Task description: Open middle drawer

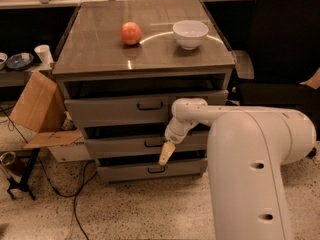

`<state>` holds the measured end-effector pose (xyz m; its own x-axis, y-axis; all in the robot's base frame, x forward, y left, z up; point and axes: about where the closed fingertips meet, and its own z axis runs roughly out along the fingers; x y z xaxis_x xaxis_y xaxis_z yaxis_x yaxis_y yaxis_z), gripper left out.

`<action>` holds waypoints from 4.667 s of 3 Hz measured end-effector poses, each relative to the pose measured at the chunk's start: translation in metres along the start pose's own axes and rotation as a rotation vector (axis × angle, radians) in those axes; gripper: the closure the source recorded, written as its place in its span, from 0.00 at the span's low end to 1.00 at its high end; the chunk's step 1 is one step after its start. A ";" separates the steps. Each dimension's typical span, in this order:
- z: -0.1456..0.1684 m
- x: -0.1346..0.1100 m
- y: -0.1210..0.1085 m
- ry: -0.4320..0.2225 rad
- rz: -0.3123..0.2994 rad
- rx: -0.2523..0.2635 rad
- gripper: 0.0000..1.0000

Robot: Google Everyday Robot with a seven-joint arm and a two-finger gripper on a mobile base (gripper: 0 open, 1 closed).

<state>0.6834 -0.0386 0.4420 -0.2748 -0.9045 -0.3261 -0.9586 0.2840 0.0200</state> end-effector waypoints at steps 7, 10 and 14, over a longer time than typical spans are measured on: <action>-0.008 0.061 0.047 0.005 0.014 0.022 0.67; -0.011 0.073 0.058 0.010 0.014 0.019 0.00; -0.037 0.131 0.095 0.002 -0.206 0.060 0.25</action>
Offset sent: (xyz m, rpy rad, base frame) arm -0.0095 -0.0129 -0.0103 0.0191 -0.0376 0.0047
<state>0.5531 -0.1418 0.4358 -0.0733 -0.9460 -0.3159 -0.9885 0.1109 -0.1029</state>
